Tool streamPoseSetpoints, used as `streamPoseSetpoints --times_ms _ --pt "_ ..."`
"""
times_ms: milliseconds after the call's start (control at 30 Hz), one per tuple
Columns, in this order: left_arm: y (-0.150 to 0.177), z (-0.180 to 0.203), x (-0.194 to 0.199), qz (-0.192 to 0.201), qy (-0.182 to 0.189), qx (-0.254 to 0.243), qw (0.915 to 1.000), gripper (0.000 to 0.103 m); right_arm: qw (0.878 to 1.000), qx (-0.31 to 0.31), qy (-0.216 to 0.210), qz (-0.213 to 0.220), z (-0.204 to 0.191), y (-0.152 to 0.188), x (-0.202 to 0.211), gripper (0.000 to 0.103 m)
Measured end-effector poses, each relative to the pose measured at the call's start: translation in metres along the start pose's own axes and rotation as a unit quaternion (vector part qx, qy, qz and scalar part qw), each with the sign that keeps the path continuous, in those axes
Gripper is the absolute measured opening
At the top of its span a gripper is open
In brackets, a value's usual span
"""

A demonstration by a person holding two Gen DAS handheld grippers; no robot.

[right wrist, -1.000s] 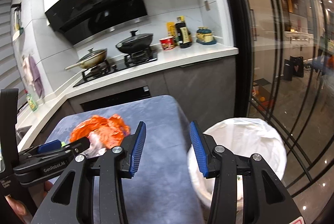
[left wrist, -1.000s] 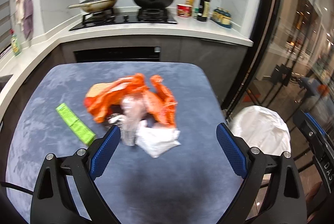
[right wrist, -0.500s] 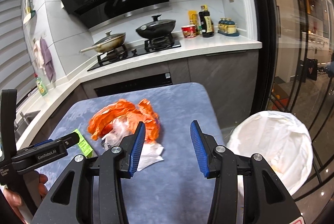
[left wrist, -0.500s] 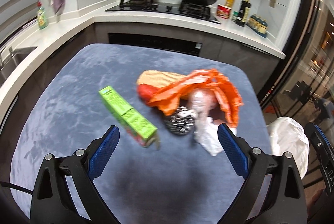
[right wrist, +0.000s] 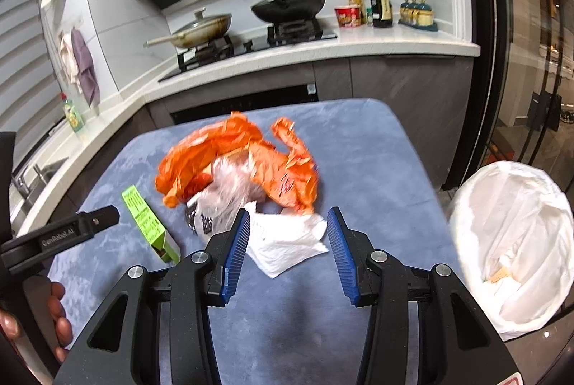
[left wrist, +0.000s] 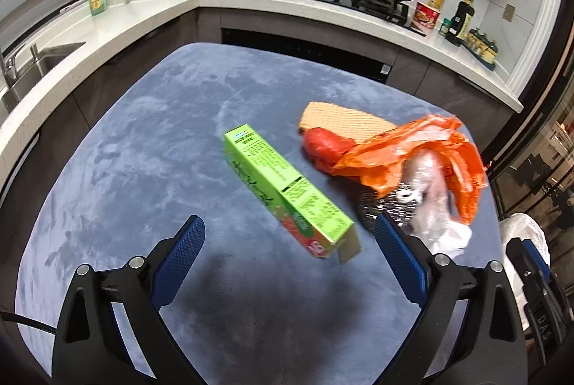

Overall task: Collect trash
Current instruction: 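Move both tools back to the table toward the green box and tissue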

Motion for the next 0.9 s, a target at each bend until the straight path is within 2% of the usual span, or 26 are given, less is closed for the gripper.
streamPoseSetpoints --times_ms 367,900 --pt "-0.001 -0.011 -0.029 -0.017 -0.010 0.013 0.9997 0.093 0.999 0.009 0.000 -0.040 -0.019 0.017 -0.049 0.044" --pt "0.002 -0.008 -0.084 -0.060 -0.038 0.027 0.9971 0.093 0.998 0.005 0.001 -0.059 -0.015 0.021 -0.081 0.044"
Point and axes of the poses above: each gripper's, at about its wrist camera, not at the fingertips, and x roughly against the way its jaws point, z to its right, y to its underside, the point moved 5 cm from there along -x, roughly the way its jaws point, and after that the axes turned 8 degrees about y, right-handed, at the moved point
